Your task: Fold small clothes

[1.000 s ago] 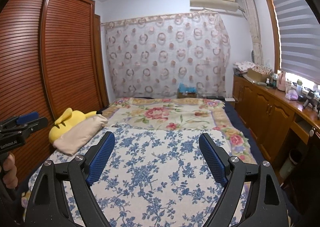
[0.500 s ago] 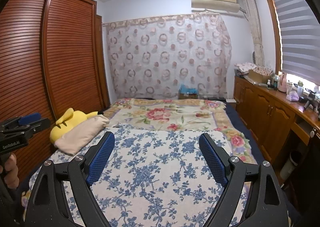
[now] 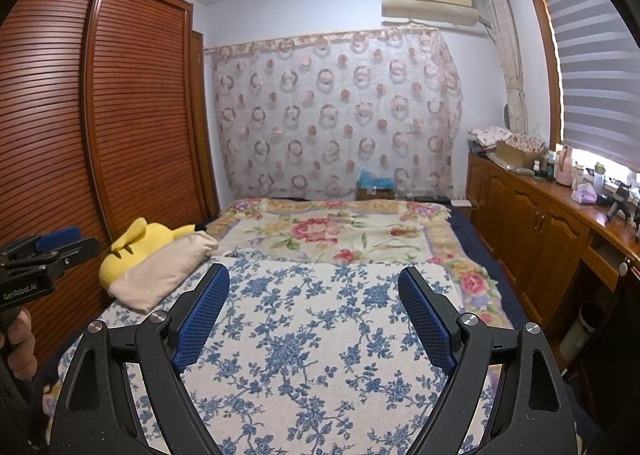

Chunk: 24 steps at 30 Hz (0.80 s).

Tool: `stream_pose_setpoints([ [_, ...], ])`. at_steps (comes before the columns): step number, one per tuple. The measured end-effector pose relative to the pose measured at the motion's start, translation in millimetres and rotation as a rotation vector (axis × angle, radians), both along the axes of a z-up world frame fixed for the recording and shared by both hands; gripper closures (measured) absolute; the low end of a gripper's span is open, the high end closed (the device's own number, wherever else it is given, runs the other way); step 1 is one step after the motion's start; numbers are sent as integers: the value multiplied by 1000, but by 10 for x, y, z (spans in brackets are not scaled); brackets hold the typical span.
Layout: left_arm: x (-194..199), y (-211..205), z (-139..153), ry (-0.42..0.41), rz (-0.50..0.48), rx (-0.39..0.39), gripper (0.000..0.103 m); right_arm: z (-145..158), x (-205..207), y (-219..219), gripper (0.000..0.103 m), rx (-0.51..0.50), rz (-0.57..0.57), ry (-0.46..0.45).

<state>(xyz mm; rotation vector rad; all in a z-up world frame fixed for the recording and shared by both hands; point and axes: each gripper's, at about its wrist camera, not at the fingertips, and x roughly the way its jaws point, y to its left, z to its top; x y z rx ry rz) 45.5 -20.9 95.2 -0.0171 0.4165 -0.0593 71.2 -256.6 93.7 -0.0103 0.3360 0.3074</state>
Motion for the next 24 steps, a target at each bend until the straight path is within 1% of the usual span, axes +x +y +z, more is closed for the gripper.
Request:
stream_pose_setpoints([
  [24,-18,1,-8,-1,5,1,38,7,-2,14,15,2,-2,-3],
])
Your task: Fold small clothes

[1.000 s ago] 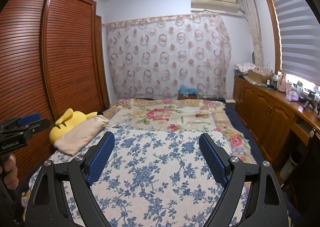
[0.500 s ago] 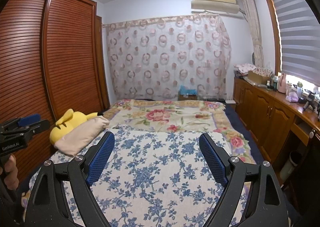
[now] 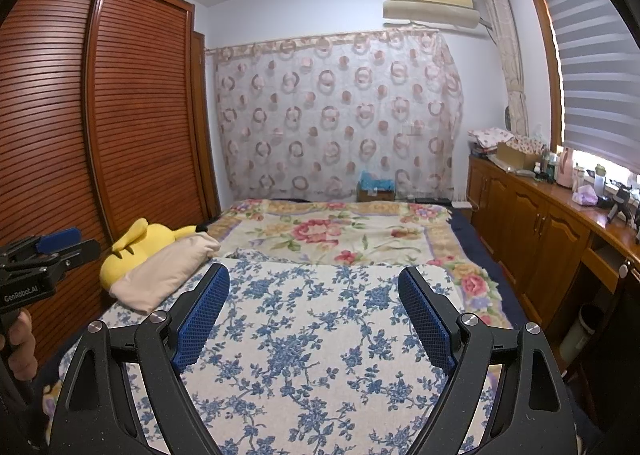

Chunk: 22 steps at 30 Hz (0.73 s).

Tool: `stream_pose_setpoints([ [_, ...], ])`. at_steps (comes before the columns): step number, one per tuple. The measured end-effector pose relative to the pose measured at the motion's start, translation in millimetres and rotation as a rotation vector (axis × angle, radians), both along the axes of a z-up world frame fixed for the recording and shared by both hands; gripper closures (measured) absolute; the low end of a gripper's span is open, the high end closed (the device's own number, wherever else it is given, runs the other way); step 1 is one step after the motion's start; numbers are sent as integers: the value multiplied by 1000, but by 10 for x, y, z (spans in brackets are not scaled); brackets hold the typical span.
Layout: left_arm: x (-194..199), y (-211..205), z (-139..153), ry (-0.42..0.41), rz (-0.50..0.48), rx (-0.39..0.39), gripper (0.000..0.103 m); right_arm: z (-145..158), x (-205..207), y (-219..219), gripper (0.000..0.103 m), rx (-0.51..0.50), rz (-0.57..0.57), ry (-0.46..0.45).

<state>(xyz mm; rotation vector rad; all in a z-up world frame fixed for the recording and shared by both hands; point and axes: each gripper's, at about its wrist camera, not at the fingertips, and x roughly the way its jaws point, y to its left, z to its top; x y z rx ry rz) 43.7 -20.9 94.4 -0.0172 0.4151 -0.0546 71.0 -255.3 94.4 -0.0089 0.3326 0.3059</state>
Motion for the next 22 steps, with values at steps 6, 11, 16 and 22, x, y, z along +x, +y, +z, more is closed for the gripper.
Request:
stream_pose_setpoints([
  [6,-2,0,-3,1,1,0,38,-2,-2,3,15,-1,-1,-2],
  [11,-9,5,-4,-1,0,-1,38,-5,-4,6,15,0,0,0],
  [16,-3,4,-5,0,0,-1,38,-2,-5,1,15,1,-1,-1],
  [22,-5,3,-6,1,0,-3,38,-10,-5,2,15,-1,1,0],
])
